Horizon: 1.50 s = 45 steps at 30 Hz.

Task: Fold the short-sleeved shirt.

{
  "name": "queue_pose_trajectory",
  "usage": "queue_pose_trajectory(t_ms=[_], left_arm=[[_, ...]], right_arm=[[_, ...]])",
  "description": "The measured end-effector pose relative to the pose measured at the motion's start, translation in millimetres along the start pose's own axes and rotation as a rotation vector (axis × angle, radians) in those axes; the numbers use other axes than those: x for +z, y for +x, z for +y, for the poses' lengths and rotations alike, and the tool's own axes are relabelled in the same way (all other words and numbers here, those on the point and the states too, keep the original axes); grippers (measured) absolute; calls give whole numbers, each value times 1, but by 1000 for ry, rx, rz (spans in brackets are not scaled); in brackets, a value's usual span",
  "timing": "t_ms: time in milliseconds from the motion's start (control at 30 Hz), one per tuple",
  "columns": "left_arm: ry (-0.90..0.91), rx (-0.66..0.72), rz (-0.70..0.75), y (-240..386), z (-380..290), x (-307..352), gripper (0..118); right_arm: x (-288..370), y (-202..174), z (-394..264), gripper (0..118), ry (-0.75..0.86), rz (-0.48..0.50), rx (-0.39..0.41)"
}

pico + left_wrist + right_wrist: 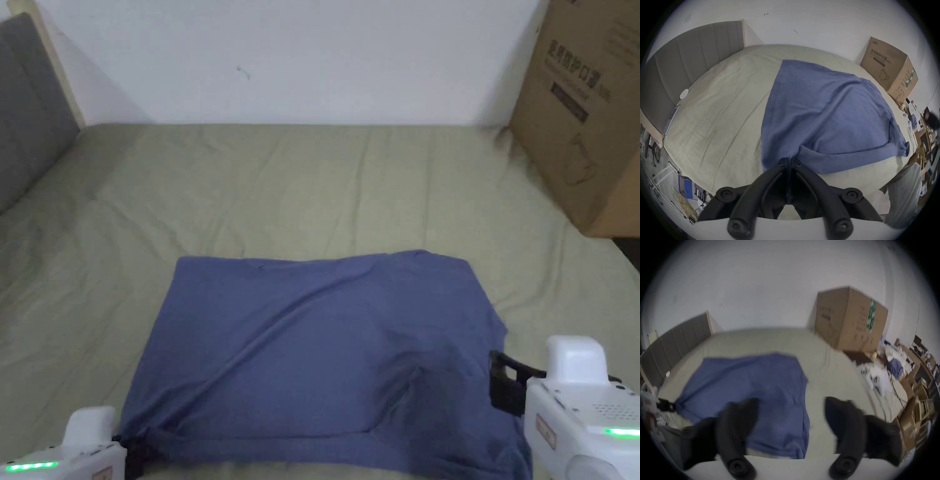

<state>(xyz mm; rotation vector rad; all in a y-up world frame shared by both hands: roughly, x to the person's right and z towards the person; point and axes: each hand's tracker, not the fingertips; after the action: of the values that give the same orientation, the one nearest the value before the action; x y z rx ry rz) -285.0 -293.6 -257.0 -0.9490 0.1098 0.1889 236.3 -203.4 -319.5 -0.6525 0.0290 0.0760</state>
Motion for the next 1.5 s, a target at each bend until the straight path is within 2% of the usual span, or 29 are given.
queue_pose_trajectory(t_ms=[33,200,233,300,367,400,433,500,533,633,800,967,1167,1500], left_arm=[[6,0,-5,-1,1,2,3],[29,4,-8,-2,8,9,3],[31,8,-9,-2,9,9,3],[30,10,-6,-3,10,7,3],[32,9,-5,-2,11,7,3],[31,10,-5,-2,11,8,3],[30,10,-3,-2,12,8,3],[29,20,-11,-2,13,8,3],[30,27,-13,-3,15,8,3],[48,38,-13,-3,22,13,3],[106,53,-36,0,54,18,3],[132,29,-27,8,103,1,3],[109,16,-16,13,152,-43,3],[-11,-8,42,20,188,-140,3]], right_arm=[[-9,2,-13,108,-52,-10,-5],[-48,8,-71,105,-257,-13,-31],[-54,8,-79,99,-289,-7,-31],[-63,8,-89,64,-337,5,-32],[-67,7,-93,57,-335,3,-27],[-69,8,-94,54,-344,21,-37],[-70,8,-94,46,-353,68,-74],[-66,7,-91,11,-337,71,-80],[-62,4,-88,4,-324,66,-67],[-50,3,-73,4,-274,70,-41],[-35,7,-29,4,-147,73,-52],[-57,6,20,4,-86,78,-55],[-120,6,52,4,-121,65,-60],[-229,-6,56,4,-279,24,-6]])
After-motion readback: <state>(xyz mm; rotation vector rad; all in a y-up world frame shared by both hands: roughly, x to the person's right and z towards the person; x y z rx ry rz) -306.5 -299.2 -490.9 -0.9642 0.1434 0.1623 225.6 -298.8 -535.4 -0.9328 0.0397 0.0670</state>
